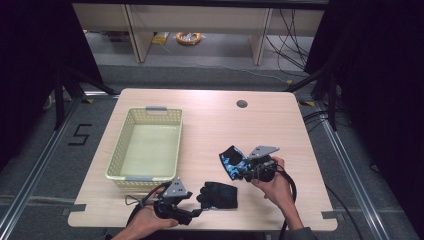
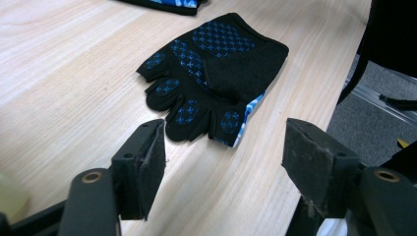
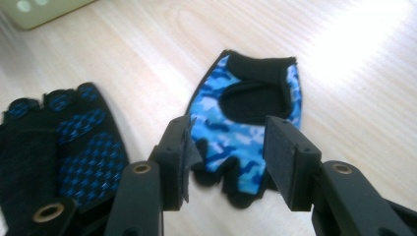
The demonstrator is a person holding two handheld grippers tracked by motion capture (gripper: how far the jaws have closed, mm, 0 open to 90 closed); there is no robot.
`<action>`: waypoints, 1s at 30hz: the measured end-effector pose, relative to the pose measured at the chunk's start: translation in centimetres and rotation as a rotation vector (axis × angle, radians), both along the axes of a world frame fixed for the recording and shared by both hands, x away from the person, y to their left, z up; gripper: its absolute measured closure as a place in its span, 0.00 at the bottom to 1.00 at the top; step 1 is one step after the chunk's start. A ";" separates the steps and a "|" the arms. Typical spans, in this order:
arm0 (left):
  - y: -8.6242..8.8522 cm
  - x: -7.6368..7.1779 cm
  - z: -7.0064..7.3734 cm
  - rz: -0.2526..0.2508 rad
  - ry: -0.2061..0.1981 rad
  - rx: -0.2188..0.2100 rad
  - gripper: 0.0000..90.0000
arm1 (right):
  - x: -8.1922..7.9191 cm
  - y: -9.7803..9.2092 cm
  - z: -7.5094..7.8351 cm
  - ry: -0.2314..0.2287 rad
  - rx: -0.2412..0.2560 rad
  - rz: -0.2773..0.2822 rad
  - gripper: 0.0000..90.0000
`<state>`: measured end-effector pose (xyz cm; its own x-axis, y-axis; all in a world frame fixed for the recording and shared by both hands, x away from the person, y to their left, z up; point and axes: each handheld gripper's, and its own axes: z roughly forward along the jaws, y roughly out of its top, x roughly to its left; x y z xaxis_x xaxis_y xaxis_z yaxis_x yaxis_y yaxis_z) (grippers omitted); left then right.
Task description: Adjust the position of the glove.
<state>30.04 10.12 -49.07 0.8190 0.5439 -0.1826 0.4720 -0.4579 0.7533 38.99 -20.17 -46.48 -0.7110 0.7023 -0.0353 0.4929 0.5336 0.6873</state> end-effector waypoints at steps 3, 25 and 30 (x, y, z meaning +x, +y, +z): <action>0.5 -0.3 0.2 0.001 -0.017 -0.005 0.35 | 0.8 0.2 -0.2 -0.014 -0.011 0.028 0.62; 2.5 0.1 -0.7 0.057 -0.006 0.018 0.34 | 4.4 2.7 -3.5 0.117 -0.020 0.133 0.72; 2.6 0.2 -0.8 0.047 -0.009 0.009 0.34 | 4.4 2.7 -3.8 0.107 0.012 0.128 0.89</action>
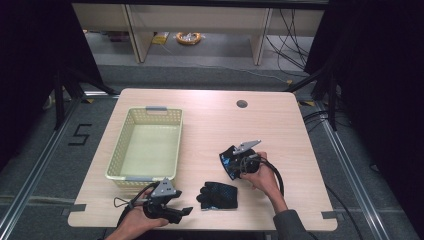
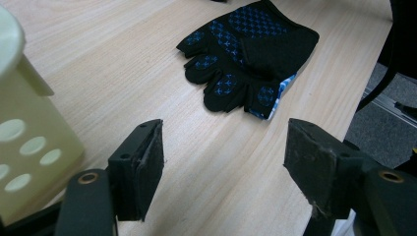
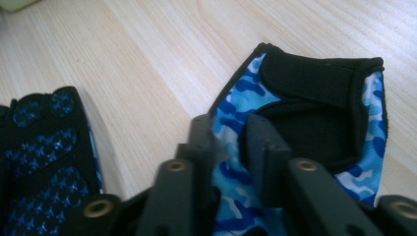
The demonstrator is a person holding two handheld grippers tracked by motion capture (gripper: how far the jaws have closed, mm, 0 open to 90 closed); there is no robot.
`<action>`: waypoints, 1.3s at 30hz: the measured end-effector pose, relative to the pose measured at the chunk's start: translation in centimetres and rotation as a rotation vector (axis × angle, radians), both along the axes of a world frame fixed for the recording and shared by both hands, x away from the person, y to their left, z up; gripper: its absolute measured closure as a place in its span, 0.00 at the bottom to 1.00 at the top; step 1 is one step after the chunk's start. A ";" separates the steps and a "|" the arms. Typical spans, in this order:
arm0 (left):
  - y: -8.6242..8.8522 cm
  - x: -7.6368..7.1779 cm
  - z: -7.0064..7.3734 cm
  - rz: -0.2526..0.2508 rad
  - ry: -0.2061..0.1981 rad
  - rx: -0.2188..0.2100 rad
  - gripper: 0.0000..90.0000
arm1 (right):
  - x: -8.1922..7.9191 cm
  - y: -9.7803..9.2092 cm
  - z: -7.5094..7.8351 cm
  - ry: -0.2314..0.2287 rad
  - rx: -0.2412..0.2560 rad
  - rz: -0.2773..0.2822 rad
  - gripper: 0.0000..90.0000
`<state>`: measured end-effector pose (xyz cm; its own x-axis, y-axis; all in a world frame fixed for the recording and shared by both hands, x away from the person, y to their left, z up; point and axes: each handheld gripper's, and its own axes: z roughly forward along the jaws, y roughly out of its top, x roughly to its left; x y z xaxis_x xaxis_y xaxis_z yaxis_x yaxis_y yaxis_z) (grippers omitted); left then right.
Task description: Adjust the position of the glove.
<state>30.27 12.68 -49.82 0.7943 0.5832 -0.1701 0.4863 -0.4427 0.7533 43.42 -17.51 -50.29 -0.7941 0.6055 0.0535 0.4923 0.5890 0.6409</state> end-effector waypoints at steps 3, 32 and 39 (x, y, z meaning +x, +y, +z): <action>0.1 0.0 0.1 -0.012 -0.002 0.019 0.34 | 0.0 0.1 0.0 0.028 0.027 -0.029 0.99; -0.1 -0.1 0.8 0.020 -0.026 -0.035 0.34 | -6.1 -0.3 6.6 -0.100 0.279 -0.126 0.99; -0.1 -0.2 0.8 0.016 -0.026 -0.030 0.33 | -8.9 1.2 6.1 -0.097 0.271 -0.100 0.99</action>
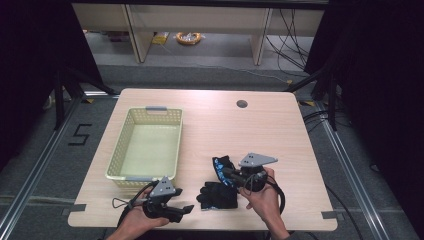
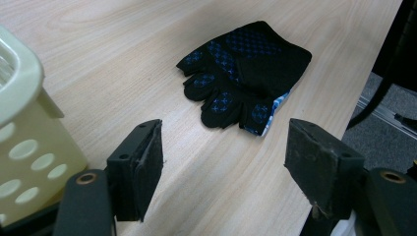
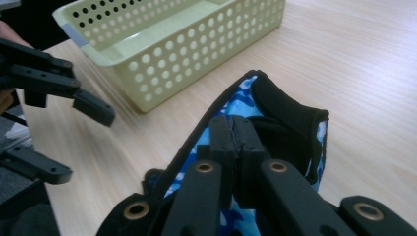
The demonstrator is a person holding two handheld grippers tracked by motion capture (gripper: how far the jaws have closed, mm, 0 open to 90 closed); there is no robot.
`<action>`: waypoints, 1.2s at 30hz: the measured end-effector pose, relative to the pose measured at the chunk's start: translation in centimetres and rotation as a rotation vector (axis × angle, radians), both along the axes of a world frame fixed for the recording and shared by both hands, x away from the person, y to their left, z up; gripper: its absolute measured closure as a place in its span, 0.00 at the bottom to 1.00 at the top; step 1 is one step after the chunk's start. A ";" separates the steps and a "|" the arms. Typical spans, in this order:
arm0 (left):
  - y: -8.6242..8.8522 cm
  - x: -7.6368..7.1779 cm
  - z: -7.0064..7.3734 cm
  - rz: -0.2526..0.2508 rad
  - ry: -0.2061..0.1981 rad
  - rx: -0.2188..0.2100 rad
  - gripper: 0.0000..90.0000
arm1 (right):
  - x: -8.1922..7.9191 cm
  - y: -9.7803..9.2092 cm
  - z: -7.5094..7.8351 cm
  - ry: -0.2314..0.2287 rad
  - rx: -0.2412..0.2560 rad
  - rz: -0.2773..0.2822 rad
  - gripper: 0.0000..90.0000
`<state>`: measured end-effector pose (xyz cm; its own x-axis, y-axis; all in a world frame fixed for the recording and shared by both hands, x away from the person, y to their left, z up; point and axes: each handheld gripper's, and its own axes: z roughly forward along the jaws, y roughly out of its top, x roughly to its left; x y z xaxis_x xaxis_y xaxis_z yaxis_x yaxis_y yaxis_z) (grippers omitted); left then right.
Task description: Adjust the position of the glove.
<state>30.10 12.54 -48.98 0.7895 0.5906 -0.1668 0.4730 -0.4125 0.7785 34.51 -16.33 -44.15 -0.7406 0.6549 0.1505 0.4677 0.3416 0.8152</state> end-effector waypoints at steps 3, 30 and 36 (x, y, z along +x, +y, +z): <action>-0.2 -0.2 0.0 0.006 0.003 -0.006 0.32 | -0.9 0.4 -0.4 0.001 -0.006 0.010 0.99; -3.8 -1.8 -0.9 -0.070 -0.057 0.082 0.32 | -2.4 4.1 -5.2 0.159 -0.012 0.046 0.99; -4.8 -2.0 -1.2 -0.077 -0.081 0.101 0.32 | -2.4 4.1 -5.3 0.180 0.007 0.034 0.98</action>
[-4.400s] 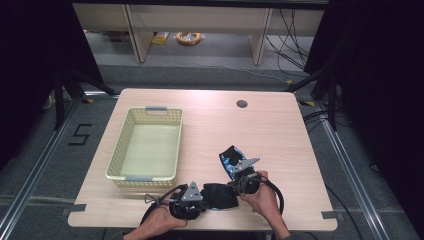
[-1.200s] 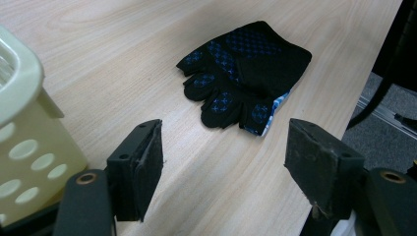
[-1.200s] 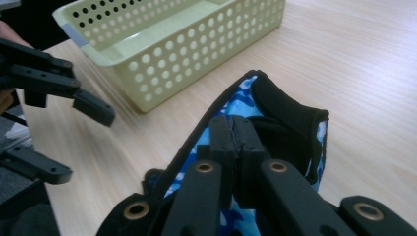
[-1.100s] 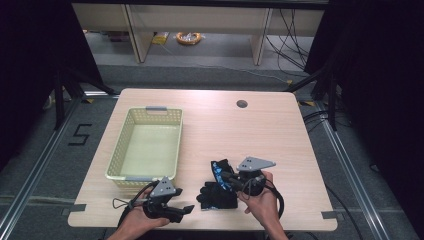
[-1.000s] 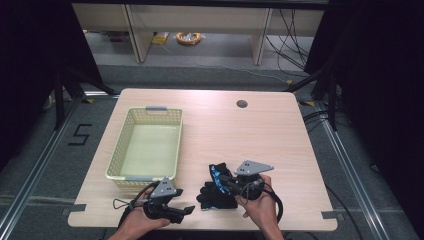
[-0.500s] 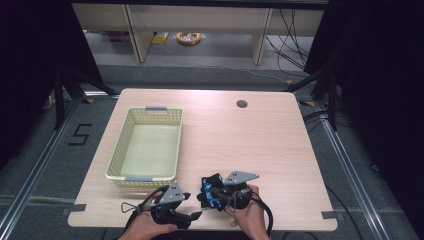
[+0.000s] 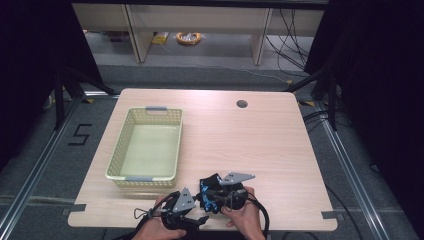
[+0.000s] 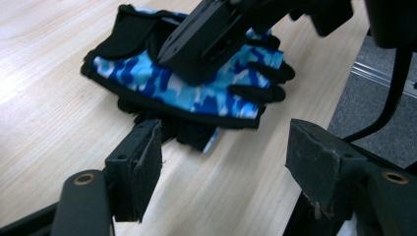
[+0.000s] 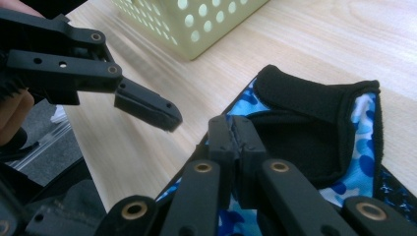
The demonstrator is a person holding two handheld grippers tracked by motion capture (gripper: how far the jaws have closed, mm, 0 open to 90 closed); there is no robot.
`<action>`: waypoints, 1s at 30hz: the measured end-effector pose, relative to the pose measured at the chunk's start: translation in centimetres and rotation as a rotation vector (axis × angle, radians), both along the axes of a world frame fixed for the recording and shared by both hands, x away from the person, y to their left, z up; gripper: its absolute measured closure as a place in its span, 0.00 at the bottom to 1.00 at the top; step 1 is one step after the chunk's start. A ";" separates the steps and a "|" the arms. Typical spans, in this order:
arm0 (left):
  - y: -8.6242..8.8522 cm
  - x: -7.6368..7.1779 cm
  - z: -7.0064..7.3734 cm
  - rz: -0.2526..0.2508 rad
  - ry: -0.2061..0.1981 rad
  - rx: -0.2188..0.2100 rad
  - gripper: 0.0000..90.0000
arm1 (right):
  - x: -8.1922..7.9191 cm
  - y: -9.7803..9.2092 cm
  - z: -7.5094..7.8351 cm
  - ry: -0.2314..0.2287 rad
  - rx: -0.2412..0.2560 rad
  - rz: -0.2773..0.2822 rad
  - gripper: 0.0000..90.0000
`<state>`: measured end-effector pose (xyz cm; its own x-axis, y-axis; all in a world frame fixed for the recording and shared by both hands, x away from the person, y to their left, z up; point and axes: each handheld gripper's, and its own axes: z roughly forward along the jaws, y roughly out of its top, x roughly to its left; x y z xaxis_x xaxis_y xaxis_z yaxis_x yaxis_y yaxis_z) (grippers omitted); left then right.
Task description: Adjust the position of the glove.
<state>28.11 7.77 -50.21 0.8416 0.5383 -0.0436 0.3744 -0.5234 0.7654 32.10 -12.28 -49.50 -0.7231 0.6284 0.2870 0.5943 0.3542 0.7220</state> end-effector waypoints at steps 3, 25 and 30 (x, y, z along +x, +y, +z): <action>0.0 0.1 0.0 -0.006 -0.005 0.011 0.32 | 0.2 0.1 -0.3 0.005 0.013 0.013 0.96; -0.7 0.3 -0.3 0.035 -0.004 0.024 0.34 | 6.3 0.1 1.6 -0.117 -0.167 0.213 0.64; -0.9 0.3 -0.5 0.027 -0.008 0.020 0.35 | 7.4 0.9 0.7 -0.031 -0.197 0.242 0.60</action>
<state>28.37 6.86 -50.73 0.8271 0.5615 -0.0256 0.3824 -0.5286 0.7579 39.54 -11.36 -48.80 -0.8649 0.4783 0.1524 0.4545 0.6174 0.6421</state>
